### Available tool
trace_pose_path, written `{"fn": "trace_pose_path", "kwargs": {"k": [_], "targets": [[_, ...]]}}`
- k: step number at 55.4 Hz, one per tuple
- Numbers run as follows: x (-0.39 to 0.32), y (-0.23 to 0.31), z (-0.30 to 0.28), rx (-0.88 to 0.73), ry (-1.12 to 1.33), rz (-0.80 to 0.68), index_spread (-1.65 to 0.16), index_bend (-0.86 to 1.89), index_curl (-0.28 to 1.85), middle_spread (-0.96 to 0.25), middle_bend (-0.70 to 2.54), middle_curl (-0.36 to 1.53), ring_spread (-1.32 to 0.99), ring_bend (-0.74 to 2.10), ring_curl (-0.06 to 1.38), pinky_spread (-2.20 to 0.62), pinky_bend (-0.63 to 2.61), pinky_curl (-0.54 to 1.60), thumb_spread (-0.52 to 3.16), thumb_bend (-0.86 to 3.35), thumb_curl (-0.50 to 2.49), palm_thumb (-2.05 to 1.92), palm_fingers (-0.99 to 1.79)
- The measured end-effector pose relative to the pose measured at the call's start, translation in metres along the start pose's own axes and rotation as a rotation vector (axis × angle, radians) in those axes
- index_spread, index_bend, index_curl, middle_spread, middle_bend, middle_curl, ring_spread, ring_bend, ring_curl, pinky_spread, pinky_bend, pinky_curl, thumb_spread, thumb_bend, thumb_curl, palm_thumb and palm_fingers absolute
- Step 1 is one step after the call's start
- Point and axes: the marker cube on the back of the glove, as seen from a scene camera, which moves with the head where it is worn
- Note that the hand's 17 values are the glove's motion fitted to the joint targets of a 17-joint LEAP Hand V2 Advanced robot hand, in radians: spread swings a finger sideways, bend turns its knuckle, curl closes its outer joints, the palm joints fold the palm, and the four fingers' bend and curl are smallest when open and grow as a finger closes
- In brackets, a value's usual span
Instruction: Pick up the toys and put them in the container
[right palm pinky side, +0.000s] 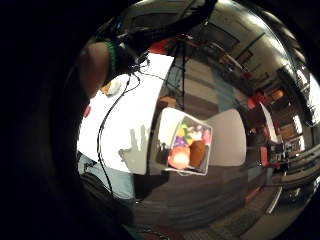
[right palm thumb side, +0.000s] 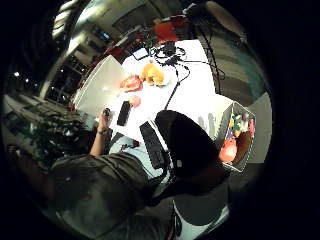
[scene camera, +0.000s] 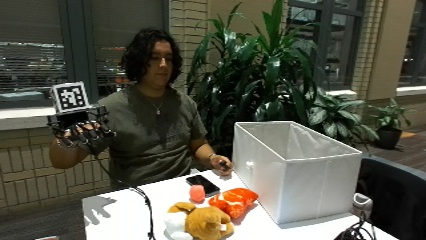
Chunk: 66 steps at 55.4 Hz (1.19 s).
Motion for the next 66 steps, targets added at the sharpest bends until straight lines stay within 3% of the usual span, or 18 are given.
{"fn": "trace_pose_path", "kwargs": {"k": [8, 19, 32, 46, 51, 54, 58, 66], "targets": [[-0.012, -0.019, 0.011, -0.015, -0.052, -0.03, -0.26, 0.12, 0.06, -0.11, 0.19, 0.07, -0.2, 0.49, 0.14, -0.04, 0.65, 0.21, 0.9, -0.01, 0.04, -0.02, 0.42], [-0.062, -0.076, 0.057, -0.004, -0.107, -0.079, -0.33, 0.11, 0.06, -0.16, 0.26, 0.15, -0.3, 0.73, 0.22, -0.12, 0.72, 0.26, 1.25, -0.01, 0.1, -0.01, 0.5], [-0.133, -0.155, 0.151, -0.039, -0.09, -0.099, -0.36, 0.13, 0.07, -0.19, 0.35, 0.22, -0.34, 0.87, 0.28, -0.18, 0.78, 0.3, 1.41, 0.0, 0.15, 0.0, 0.49], [-0.168, -0.2, 0.276, -0.291, 0.027, 0.004, -0.35, 0.11, 0.1, -0.17, 0.3, 0.26, -0.33, 0.86, 0.3, -0.18, 0.96, 0.36, 1.4, -0.03, 0.19, -0.04, 0.25], [-0.173, -0.203, 0.294, -0.233, 0.142, -0.02, -0.34, 0.03, 0.07, -0.15, 0.29, 0.27, -0.33, 0.95, 0.32, -0.19, 1.06, 0.38, 1.32, -0.04, 0.19, -0.06, 0.19], [-0.177, -0.206, 0.293, -0.179, 0.194, -0.06, -0.34, -0.07, 0.01, -0.17, 0.31, 0.28, -0.35, 1.19, 0.36, -0.26, 1.17, 0.38, 1.29, -0.04, 0.2, -0.04, 0.4], [-0.179, -0.207, 0.289, -0.122, 0.224, -0.105, -0.36, 0.02, -0.01, -0.26, 0.57, 0.36, -0.36, 1.32, 0.4, -0.34, 1.16, 0.37, 1.38, 0.03, 0.22, 0.07, 0.81], [-0.169, -0.208, 0.251, 0.016, 0.151, -0.139, -0.35, 0.08, -0.01, -0.33, 0.89, 0.5, -0.35, 1.42, 0.47, -0.4, 1.11, 0.39, 1.56, 0.1, 0.25, 0.14, 1.07]]}}
